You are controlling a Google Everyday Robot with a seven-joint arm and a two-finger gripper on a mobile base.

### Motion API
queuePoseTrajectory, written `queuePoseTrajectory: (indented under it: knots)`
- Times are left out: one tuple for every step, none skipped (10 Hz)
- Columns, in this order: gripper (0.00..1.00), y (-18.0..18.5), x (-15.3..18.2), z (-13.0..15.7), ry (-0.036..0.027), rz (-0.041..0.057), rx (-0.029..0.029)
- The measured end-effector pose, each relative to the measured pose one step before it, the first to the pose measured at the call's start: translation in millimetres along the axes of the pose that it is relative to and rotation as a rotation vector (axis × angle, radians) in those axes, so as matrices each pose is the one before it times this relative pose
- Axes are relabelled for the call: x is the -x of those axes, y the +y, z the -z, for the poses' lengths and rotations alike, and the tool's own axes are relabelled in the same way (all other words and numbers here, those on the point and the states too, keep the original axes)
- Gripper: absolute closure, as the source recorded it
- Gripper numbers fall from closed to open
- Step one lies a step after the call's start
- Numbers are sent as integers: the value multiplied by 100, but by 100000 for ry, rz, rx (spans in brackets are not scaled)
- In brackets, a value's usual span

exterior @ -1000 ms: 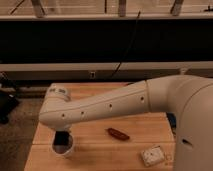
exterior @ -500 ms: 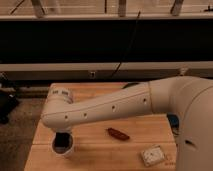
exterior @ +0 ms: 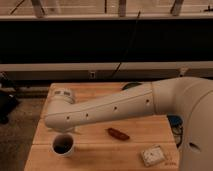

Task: Place the eraser in the ceramic cup

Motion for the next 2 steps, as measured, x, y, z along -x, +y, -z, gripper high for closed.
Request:
queuePoseTrajectory:
  knots:
    - [20,-9,-106,38,417,-552,-463]
    - [23,56,-325,-26,159,-1494,-1150]
